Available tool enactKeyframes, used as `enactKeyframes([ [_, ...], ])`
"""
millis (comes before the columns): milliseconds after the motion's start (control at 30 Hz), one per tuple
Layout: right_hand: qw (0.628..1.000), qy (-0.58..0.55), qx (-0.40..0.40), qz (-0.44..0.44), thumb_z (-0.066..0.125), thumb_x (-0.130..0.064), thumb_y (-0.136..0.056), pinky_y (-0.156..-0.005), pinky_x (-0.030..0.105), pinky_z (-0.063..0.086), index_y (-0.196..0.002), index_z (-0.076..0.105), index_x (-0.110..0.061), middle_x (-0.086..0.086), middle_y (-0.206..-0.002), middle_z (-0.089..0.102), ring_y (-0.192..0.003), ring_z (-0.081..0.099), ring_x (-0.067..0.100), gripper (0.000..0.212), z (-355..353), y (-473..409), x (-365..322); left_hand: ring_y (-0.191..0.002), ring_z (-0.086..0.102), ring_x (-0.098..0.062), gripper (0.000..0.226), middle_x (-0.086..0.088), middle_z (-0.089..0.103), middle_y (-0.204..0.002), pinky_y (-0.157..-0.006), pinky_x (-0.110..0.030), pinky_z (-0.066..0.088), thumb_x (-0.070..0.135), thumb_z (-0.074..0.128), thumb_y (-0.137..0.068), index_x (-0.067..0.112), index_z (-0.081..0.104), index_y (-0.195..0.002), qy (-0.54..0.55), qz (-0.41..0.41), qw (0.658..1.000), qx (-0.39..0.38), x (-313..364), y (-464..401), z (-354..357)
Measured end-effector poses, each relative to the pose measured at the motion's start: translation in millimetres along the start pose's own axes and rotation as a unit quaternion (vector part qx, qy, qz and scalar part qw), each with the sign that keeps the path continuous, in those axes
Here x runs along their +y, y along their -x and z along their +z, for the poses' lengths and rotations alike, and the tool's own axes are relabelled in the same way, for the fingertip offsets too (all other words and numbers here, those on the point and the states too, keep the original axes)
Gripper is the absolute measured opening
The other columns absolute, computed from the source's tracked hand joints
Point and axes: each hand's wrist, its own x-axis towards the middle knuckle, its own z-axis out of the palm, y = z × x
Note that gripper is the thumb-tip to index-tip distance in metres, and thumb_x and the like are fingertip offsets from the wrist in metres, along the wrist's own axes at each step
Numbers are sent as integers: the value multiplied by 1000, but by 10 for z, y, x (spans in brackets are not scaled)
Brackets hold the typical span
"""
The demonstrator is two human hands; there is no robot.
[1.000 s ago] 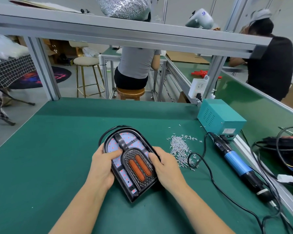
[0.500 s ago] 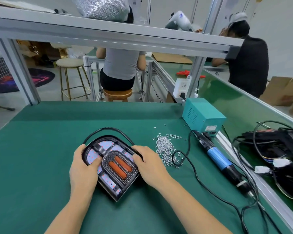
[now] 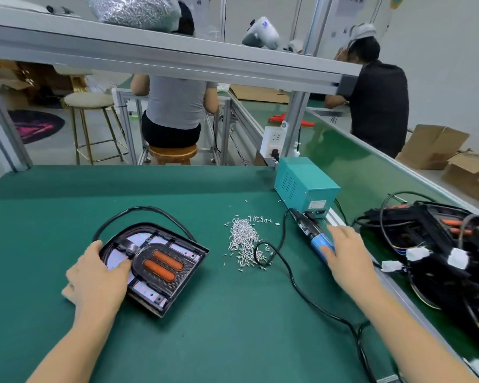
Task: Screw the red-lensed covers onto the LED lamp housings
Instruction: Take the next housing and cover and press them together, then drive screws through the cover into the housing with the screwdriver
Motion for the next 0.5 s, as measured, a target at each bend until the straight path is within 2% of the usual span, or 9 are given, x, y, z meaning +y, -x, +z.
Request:
enactKeyframes([
  [100, 995, 64, -44, 55, 56, -31, -97, -78, 34, 36, -129, 48, -5, 13, -127, 51, -115, 46, 30, 42, 48, -65, 159, -131, 31, -36, 64, -16, 46, -139, -106, -50, 22, 14, 64, -82, 15, 39, -141, 14, -11, 1000, 1, 75, 33, -49],
  [200, 993, 74, -68, 55, 58, -44, -93, -79, 34, 36, -131, 47, -11, 11, -123, 54, -113, 48, 29, 52, 112, -112, 194, -132, 32, -34, 60, -13, 43, -141, -108, -50, 19, 9, 64, -82, 15, 43, -138, 43, 29, 998, 43, 218, 140, -155],
  [267, 992, 99, -59, 51, 61, -49, -90, -87, 34, 39, -133, 48, -15, 8, -123, 54, -114, 47, 28, 56, 144, -125, 196, -129, 35, -30, 53, -9, 48, -136, -108, -46, 21, 4, 62, -82, 15, 49, -131, 60, 109, 989, 83, 358, 278, -199],
  [333, 989, 139, -29, 46, 61, -50, -88, -89, 33, 38, -134, 50, -18, 6, -121, 52, -113, 45, 26, 57, 172, -127, 196, -117, 43, -26, 40, -4, 55, -120, -98, -40, 29, 4, 58, -80, 15, 58, -119, 81, 230, 964, 106, 546, 478, -196],
  [433, 992, 108, -32, 52, 64, -43, -86, -80, 32, 40, -135, 49, -18, 7, -120, 52, -111, 47, 26, 57, 222, -132, 196, -97, 51, -21, 27, 2, 55, -100, -83, -34, 42, 3, 54, -77, 9, 66, -101, 112, 403, 907, 43, 808, 821, -68],
  [500, 994, 62, -49, 75, 64, -41, -86, -76, 32, 39, -134, 47, -18, 7, -119, 52, -108, 50, 26, 56, 250, -124, 193, -87, 55, -18, 19, -1, 58, -95, -74, -32, 45, 1, 57, -80, 8, 67, -94, 80, 481, 873, -22, 898, 995, 110],
])
